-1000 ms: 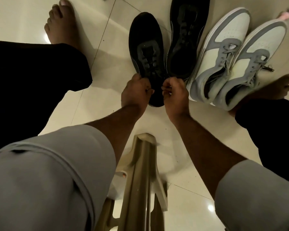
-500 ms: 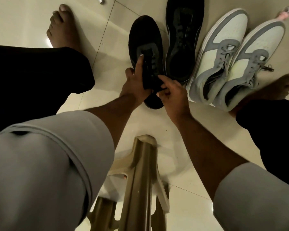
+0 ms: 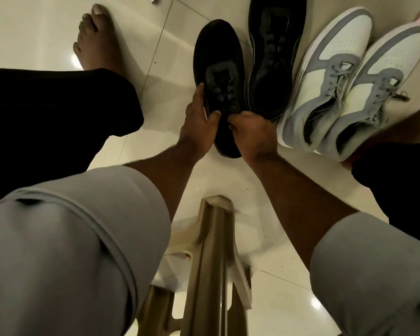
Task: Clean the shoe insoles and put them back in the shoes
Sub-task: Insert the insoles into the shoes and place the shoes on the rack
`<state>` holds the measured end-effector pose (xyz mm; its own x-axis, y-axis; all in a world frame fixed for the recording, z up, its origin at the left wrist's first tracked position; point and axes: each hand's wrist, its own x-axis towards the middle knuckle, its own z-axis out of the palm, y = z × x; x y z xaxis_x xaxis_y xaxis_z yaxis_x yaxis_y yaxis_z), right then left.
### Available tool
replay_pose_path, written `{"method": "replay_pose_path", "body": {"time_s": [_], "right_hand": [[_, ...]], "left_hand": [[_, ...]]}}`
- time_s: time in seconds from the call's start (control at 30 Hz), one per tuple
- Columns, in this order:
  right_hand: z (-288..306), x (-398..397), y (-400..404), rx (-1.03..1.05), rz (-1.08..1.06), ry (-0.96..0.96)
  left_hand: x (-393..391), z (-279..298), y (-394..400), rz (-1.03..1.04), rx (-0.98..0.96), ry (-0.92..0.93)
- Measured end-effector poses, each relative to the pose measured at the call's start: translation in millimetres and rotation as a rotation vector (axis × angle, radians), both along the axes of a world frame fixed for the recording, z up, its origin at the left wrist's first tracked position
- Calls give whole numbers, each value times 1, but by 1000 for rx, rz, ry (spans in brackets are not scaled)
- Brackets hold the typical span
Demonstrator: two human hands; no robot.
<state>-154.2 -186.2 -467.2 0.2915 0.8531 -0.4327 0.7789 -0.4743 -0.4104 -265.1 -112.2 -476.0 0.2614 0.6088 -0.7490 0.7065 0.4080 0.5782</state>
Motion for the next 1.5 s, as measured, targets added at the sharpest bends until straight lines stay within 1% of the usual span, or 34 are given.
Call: {"method": "replay_pose_path", "body": {"time_s": [0.07,0.1,0.13,0.2,0.27,0.37,0.4,0.47,0.6,0.7,0.73,0.8,0.87,0.93,1.0,1.1,1.17,1.23,1.33,1.4,1.5], "right_hand": [[-3,-2,-1,45,53,-93],[-4,-1,-3,50,54,-102],[-5,0,-5,39,54,-97],[-5,1,-11,-48,74,-77],[-10,5,-15,-49,171,-117],[-9,6,-5,-230,433,-110],[-8,8,-2,-262,509,-111],[-2,12,2,-297,576,-124],[13,9,-19,-344,517,-48],[27,7,-42,-252,490,-58],[29,5,-46,-264,501,-46],[26,6,-41,-339,491,66],[12,10,-19,-465,469,173],[-1,16,7,-566,429,231],[-9,18,21,-584,389,185],[2,8,8,-572,371,116],[14,-2,-10,-544,323,147],[18,-9,-22,-519,326,207],[13,-6,-13,-505,243,286],[7,0,-4,-501,179,249],[10,2,-3,-578,226,240]], "left_hand": [[3,-1,2,-31,12,38],[4,-1,3,-29,5,38],[5,-2,3,-24,-4,30],[6,0,4,-12,-20,3],[5,0,4,-10,-26,-7],[3,1,2,-23,-13,-32],[3,1,2,-37,-7,-40],[3,1,1,-67,8,-51],[4,2,2,-102,20,-63],[4,2,3,-114,21,-54],[4,2,3,-127,22,-50],[4,3,2,-162,16,-42],[5,3,3,-189,2,-39],[8,5,5,-189,-15,-42],[10,6,6,-186,-24,-44],[9,10,8,-175,-37,-33],[9,11,9,-152,-53,-39],[10,13,10,-145,-53,-37],[10,15,11,-136,-61,-30],[9,17,11,-133,-62,-30],[10,22,8,-146,-28,-8]]}}
